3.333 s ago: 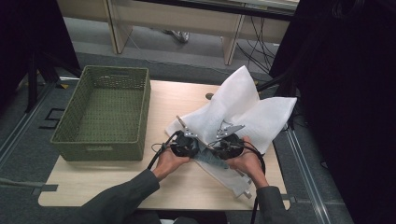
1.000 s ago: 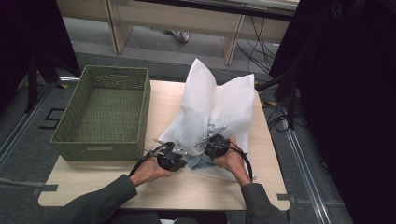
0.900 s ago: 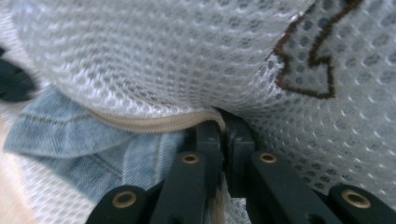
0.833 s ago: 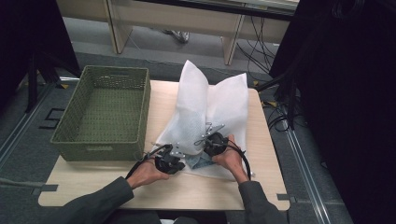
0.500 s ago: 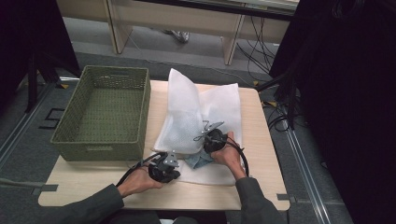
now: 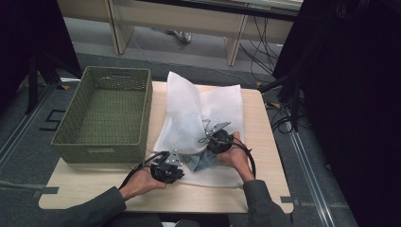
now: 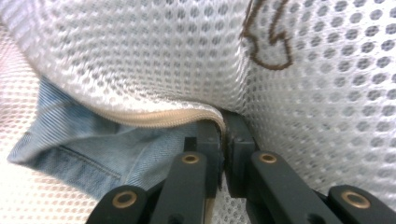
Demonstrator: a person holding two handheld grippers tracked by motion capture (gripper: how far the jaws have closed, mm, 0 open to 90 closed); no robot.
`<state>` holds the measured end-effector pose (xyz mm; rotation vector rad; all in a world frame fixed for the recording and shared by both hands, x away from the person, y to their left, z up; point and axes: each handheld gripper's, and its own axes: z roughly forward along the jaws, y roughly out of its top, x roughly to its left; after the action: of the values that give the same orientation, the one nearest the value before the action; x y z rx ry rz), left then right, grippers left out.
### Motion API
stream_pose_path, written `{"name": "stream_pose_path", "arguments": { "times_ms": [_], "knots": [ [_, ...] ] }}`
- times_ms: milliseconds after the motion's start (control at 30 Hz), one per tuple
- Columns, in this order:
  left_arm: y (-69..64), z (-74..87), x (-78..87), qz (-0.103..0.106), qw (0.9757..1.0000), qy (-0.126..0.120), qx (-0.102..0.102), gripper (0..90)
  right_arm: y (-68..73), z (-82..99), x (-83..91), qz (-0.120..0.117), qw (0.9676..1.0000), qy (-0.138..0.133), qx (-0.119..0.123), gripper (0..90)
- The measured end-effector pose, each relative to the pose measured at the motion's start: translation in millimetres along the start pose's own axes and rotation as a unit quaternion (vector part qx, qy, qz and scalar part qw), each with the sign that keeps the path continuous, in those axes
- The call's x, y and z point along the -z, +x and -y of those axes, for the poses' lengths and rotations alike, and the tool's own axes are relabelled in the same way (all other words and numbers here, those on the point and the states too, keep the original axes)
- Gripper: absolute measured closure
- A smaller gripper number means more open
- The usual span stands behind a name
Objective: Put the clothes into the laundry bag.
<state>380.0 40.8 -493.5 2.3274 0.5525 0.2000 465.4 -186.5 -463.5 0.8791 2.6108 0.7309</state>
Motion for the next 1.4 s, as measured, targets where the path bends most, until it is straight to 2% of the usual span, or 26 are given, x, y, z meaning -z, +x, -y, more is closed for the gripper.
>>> {"name": "stream_pose_path", "arguments": {
  "times_ms": [33, 100, 133, 267, 367, 433, 500, 567, 600, 667, 700, 733, 767, 800, 833, 900, 933, 1067, 1100, 1133, 1167, 1200, 1233, 1333, 1367, 1400],
  "knots": [
    [-0.6, -2.2, 0.5, -0.005, 0.9999, -0.008, 0.005, 80.1, 0.3, 0.2, 1.8, -0.006, 1.0, -0.001, -0.005, 87.2],
    [0.3, -7.8, 0.7, -0.008, 0.9998, -0.015, -0.012, 76.2, 0.9, 0.3, 6.9, -0.004, 1.0, -0.004, -0.003, 87.1],
    [-0.9, -9.9, -1.3, -0.007, 0.9997, -0.02, -0.008, 73.3, 0.7, 0.2, 8.5, -0.011, 0.9999, -0.011, -0.001, 87.0],
    [-2.9, -18.8, -17.6, -0.018, 0.9996, -0.006, -0.019, 56.0, 2.4, -1.3, 19.0, -0.003, 0.9999, -0.015, -0.003, 87.0],
    [-2.4, -23.4, -30.5, -0.03, 0.9995, -0.003, -0.006, 48.7, 4.3, -1.8, 21.7, 0.0, 0.9997, -0.024, 0.0, 87.1],
    [0.1, -26.8, -36.3, -0.045, 0.9988, -0.001, -0.019, 57.1, 8.1, -3.8, 26.9, -0.007, 0.9996, -0.029, 0.0, 87.2],
    [2.8, -31.7, -41.8, -0.058, 0.9982, 0.001, -0.018, 69.7, 11.0, -6.7, 33.7, -0.011, 0.9993, -0.035, 0.007, 87.3],
    [4.5, -38.1, -46.8, -0.072, 0.9973, -0.005, -0.013, 74.9, 11.5, -10.5, 41.1, -0.029, 0.9987, -0.037, 0.017, 87.3],
    [5.5, -41.5, -48.2, -0.084, 0.9962, -0.004, -0.022, 76.1, 12.7, -11.6, 42.0, -0.025, 0.9981, -0.053, 0.021, 87.3],
    [6.8, -48.1, -47.7, -0.089, 0.9957, -0.005, -0.024, 77.5, 14.1, -13.3, 47.4, -0.033, 0.9983, -0.043, 0.021, 87.4],
    [7.2, -50.9, -47.0, -0.088, 0.996, -0.01, -0.014, 78.4, 15.5, -13.1, 48.3, -0.027, 0.9984, -0.046, 0.016, 87.4],
    [10.5, -54.8, -45.2, -0.094, 0.9952, -0.014, -0.024, 79.1, 15.9, -13.0, 50.4, -0.029, 0.9988, -0.037, 0.014, 87.4],
    [15.3, -58.6, -44.2, -0.098, 0.9948, -0.023, -0.015, 79.5, 16.1, -12.6, 49.5, -0.031, 0.9982, -0.048, 0.017, 87.4],
    [18.4, -60.7, -44.0, -0.103, 0.9942, -0.03, -0.005, 79.7, 16.5, -11.4, 51.2, -0.036, 0.9982, -0.048, 0.005, 87.4],
    [21.6, -63.0, -45.3, -0.111, 0.9928, -0.045, 0.004, 79.9, 14.6, -11.3, 52.4, -0.036, 0.9983, -0.044, 0.012, 87.4],
    [25.0, -65.7, -49.8, -0.119, 0.9914, -0.053, 0.01, 80.0, 15.8, -9.8, 54.4, -0.033, 0.9985, -0.044, -0.008, 87.5],
    [25.2, -65.0, -53.9, -0.122, 0.991, -0.054, 0.011, 79.9, 14.4, -9.8, 53.8, -0.044, 0.9978, -0.048, 0.004, 87.4],
    [24.5, -58.2, -63.6, -0.13, 0.9892, -0.063, 0.025, 79.1, 14.8, -3.9, 47.3, -0.061, 0.9973, -0.035, -0.024, 87.5],
    [22.6, -56.7, -67.8, -0.129, 0.9859, -0.094, 0.048, 79.0, 14.1, -1.7, 42.7, -0.068, 0.9969, -0.035, -0.02, 87.5],
    [24.4, -55.3, -65.0, -0.13, 0.9885, -0.073, 0.029, 78.8, 13.5, 0.3, 38.0, -0.077, 0.9964, -0.029, -0.022, 87.5],
    [22.9, -54.9, -66.0, -0.132, 0.9872, -0.081, 0.037, 78.7, 14.3, 1.6, 34.4, -0.081, 0.9959, -0.028, -0.028, 87.5],
    [19.5, -55.2, -69.0, -0.138, 0.9832, -0.105, 0.057, 78.6, 14.4, 2.1, 32.0, -0.085, 0.9956, -0.03, -0.026, 87.5],
    [22.4, -54.9, -64.1, -0.137, 0.9875, -0.075, 0.025, 78.5, 15.0, 2.1, 31.4, -0.088, 0.9955, -0.024, -0.025, 87.5],
    [22.1, -54.7, -65.7, -0.142, 0.9848, -0.091, 0.04, 78.0, 18.3, 0.2, 33.2, -0.086, 0.9958, -0.02, -0.022, 87.5],
    [20.5, -55.2, -68.4, -0.146, 0.9803, -0.116, 0.065, 77.9, 19.2, -0.7, 34.5, -0.088, 0.9956, -0.023, -0.021, 87.5],
    [22.4, -55.8, -64.8, -0.15, 0.9817, -0.103, 0.056, 77.9, 19.7, -1.6, 37.3, -0.092, 0.9952, -0.024, -0.021, 87.5]
  ]
}}
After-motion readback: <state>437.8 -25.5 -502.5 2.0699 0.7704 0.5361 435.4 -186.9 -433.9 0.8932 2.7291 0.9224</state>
